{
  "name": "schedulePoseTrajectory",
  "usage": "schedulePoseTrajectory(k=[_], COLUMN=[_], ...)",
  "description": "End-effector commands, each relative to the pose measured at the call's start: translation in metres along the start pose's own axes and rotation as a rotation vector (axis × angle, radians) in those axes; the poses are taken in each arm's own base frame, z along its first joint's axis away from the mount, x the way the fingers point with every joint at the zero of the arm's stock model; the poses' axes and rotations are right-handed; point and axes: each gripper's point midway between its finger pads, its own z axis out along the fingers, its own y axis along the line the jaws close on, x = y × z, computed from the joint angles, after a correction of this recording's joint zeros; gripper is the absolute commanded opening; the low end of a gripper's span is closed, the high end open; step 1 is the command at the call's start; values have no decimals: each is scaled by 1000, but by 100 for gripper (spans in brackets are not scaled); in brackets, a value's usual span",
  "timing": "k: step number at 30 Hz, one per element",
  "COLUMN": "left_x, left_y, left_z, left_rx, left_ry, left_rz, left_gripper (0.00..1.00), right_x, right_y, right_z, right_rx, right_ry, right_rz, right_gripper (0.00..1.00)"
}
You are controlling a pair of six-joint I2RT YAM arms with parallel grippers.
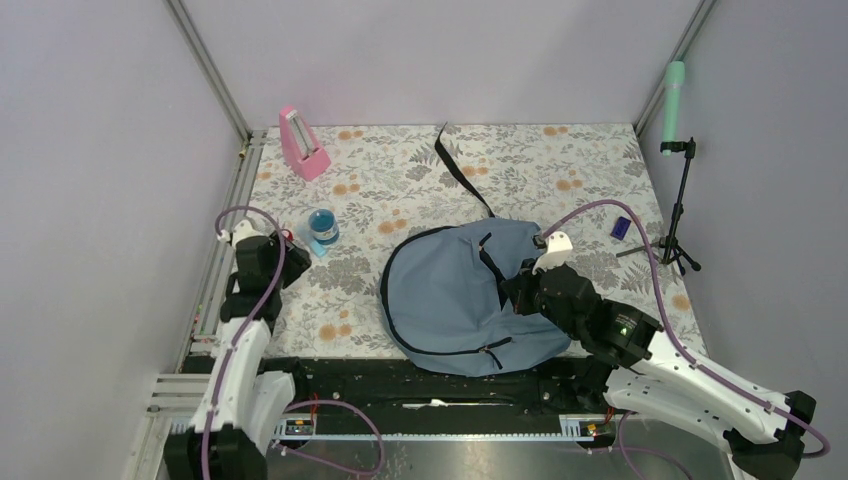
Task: Pack the student bag
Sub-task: Pick up the personal item from the center of the board, then place the personal item in the student bag.
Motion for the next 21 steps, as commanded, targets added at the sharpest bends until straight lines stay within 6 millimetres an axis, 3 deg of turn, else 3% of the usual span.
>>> schedulePoseTrajectory(k=[1,8,13,18,21], left_x=[-7,22,53,105,133], left_y=[-45,-121,-200,-266,-300], left_z=[-42,-109,-158,-207,-236], left_rx=[211,539,872,1157,1339], left_ry=[-43,51,172,321,430], left_rz=[55,191,301,468,459], left_gripper=[46,46,46,47,47], right_x=[-23,-25,-26,-34,-41], right_y=[9,12,16,19,21], right_z=[-3,0,2,-1,-5], right_rx=[-25,-17,-18,-27,-36], right_ry=[-85,-75,-64,-79,-98], right_rz=[49,37,46,45,44], right_gripper=[4,4,4,4,4])
